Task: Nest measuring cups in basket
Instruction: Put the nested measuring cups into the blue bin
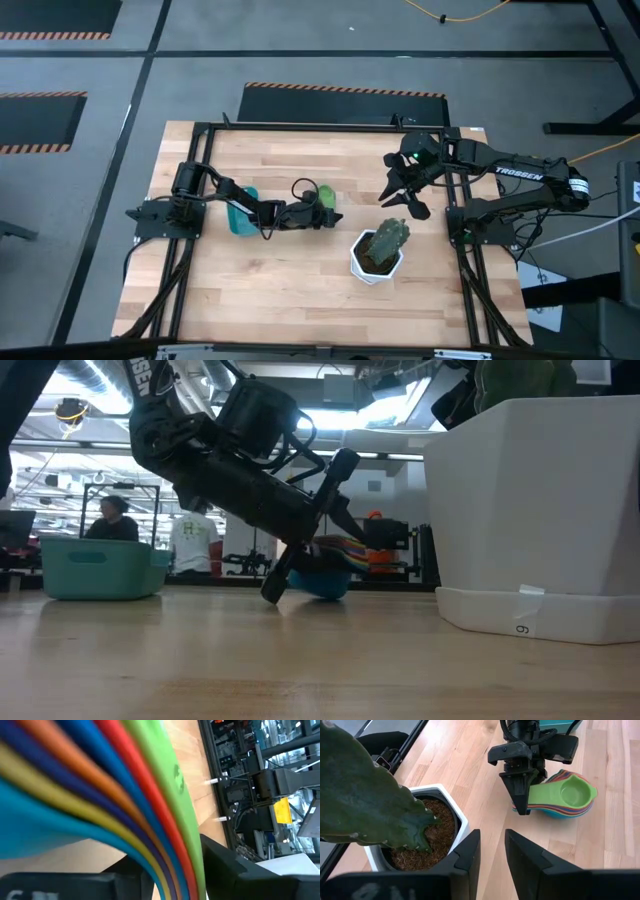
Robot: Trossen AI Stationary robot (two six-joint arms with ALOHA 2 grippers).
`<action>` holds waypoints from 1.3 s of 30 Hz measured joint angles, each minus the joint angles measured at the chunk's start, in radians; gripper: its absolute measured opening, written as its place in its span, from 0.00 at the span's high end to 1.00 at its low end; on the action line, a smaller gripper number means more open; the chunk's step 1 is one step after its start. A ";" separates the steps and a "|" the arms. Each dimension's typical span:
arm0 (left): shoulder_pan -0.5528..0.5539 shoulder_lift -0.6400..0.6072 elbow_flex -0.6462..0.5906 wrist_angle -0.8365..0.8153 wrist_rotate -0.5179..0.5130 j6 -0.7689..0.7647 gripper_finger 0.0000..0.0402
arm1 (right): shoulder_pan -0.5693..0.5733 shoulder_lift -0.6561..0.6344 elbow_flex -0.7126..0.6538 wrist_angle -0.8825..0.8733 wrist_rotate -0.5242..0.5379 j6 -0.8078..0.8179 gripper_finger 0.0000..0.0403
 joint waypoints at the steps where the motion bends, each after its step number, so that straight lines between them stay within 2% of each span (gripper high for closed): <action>1: 0.000 0.000 0.000 0.000 0.000 0.000 0.69 | 0.000 0.000 0.000 0.000 0.000 0.000 0.77; 11: 0.000 0.000 0.000 0.000 -0.002 0.000 0.78 | 0.000 0.000 0.001 -0.003 0.000 0.000 0.77; 26: 0.000 -0.025 -0.005 -0.021 -0.017 0.108 0.80 | 0.000 0.000 0.001 -0.004 0.000 0.000 0.77; 34: -0.006 -0.136 -0.005 -0.049 -0.007 0.185 0.80 | 0.000 0.000 0.001 -0.005 0.000 0.000 0.77; 39: -0.020 -0.249 -0.003 -0.074 0.017 0.243 0.80 | 0.000 0.000 0.001 -0.006 0.000 0.000 0.77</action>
